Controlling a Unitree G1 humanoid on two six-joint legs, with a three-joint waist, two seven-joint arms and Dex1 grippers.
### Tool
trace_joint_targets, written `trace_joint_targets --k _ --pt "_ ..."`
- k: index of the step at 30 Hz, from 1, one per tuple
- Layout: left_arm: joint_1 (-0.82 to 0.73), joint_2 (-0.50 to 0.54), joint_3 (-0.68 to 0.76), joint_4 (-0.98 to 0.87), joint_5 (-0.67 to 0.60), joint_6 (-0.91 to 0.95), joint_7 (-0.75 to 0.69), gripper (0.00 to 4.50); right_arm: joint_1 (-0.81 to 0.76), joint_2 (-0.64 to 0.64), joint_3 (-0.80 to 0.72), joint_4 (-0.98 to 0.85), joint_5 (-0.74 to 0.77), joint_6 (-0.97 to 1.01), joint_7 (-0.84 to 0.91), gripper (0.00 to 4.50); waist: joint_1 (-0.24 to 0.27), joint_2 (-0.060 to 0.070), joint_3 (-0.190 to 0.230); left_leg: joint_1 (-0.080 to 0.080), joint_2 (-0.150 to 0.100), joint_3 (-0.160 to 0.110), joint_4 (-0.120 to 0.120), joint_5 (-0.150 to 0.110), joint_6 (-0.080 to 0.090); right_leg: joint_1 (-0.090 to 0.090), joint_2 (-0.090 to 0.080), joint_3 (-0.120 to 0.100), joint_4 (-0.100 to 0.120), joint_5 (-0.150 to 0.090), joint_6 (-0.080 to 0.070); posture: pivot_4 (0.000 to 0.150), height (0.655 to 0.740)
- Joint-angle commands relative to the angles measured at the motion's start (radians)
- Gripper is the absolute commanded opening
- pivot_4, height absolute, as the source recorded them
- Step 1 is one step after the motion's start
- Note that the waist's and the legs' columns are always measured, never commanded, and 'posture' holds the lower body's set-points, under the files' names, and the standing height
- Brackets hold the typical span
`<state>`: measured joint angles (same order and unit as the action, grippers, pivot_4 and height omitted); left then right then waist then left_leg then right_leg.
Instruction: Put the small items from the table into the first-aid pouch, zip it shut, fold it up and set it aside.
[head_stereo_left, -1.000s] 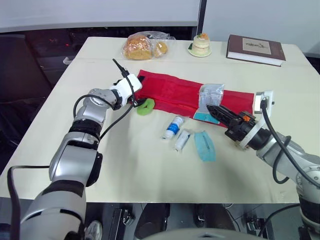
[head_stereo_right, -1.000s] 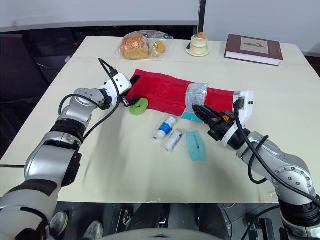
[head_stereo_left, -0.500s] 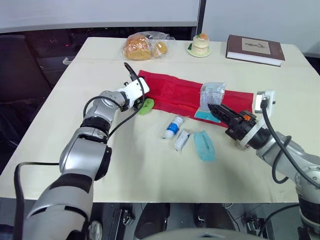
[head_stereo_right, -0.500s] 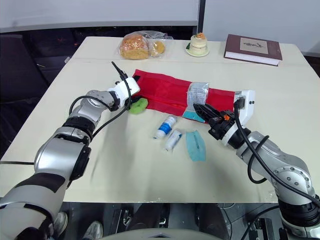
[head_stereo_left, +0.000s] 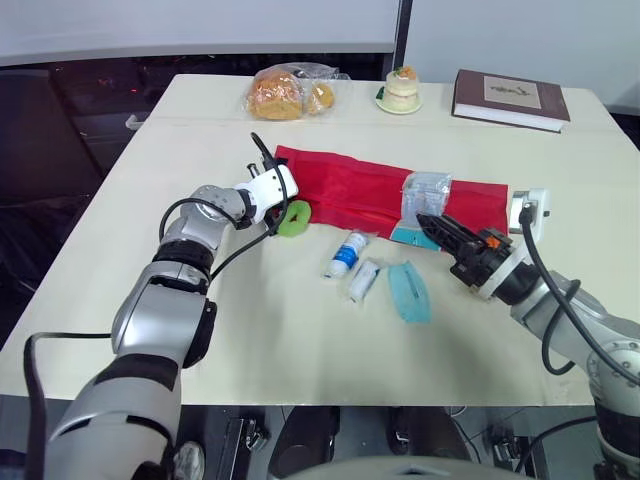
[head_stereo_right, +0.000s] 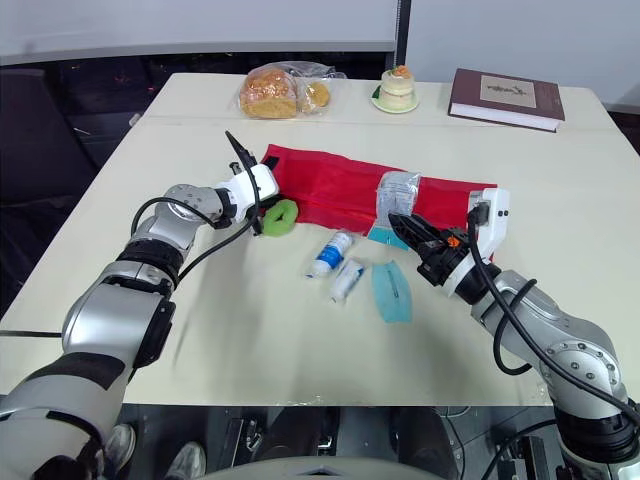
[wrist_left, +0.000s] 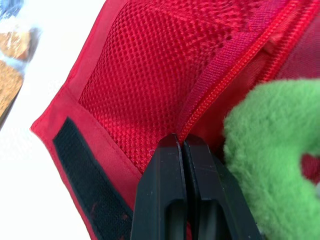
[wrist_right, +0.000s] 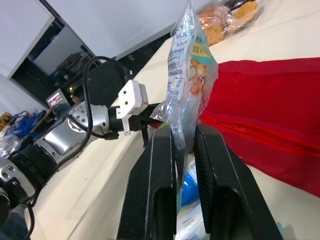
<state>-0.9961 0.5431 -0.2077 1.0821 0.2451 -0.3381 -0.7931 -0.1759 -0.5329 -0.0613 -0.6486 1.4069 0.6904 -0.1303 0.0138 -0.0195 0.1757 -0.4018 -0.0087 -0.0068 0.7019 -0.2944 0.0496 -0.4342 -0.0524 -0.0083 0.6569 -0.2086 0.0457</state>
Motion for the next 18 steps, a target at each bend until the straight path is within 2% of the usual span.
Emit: trace_joint_targets --k 1,9,11,14,18 --pt "0.043 0.0 0.014 -0.149 -0.053 0.041 -0.085 0.02 0.0 0.003 -0.029 -0.038 0.005 -0.018 0.006 0.03 0.0 0.0 0.0 0.0 0.0 0.0 0.0 0.0 0.0 0.0 0.0 0.0 0.0 0.0 0.0 0.15 0.7289" --pt "0.171 -0.024 0.022 -0.55 -0.167 0.392 -0.239 0.02 -0.02 0.015 0.041 0.017 0.041 0.043 0.011 0.03 -0.001 0.0 0.0 0.001 0.0 0.0 0.0 0.0 0.0 0.0 0.0 0.001 0.001 0.0 0.0 0.15 0.7289" --pt "0.18 -0.028 0.02 -0.586 -0.172 0.428 -0.243 0.02 -0.025 0.02 0.05 0.032 0.049 0.055 0.009 0.03 -0.001 0.0 0.0 0.001 0.0 0.0 0.001 0.0 0.0 0.0 0.0 0.001 0.002 0.0 0.0 0.15 0.7289" --pt "0.164 -0.086 -0.01 -0.601 -0.199 0.485 -0.285 0.02 -0.095 0.078 0.095 0.152 0.047 0.09 -0.017 0.03 -0.003 0.0 0.0 0.003 0.0 0.0 0.001 0.0 0.0 0.002 0.001 0.001 0.002 0.0 0.0 0.15 0.7289" --pt "0.149 -0.123 -0.026 -0.575 -0.197 0.483 -0.306 0.02 -0.158 0.149 0.094 0.264 0.079 0.117 -0.06 0.03 -0.003 0.0 0.0 0.003 0.0 0.001 0.001 0.0 0.0 0.002 0.002 0.002 0.002 0.0 0.0 0.15 0.7289"
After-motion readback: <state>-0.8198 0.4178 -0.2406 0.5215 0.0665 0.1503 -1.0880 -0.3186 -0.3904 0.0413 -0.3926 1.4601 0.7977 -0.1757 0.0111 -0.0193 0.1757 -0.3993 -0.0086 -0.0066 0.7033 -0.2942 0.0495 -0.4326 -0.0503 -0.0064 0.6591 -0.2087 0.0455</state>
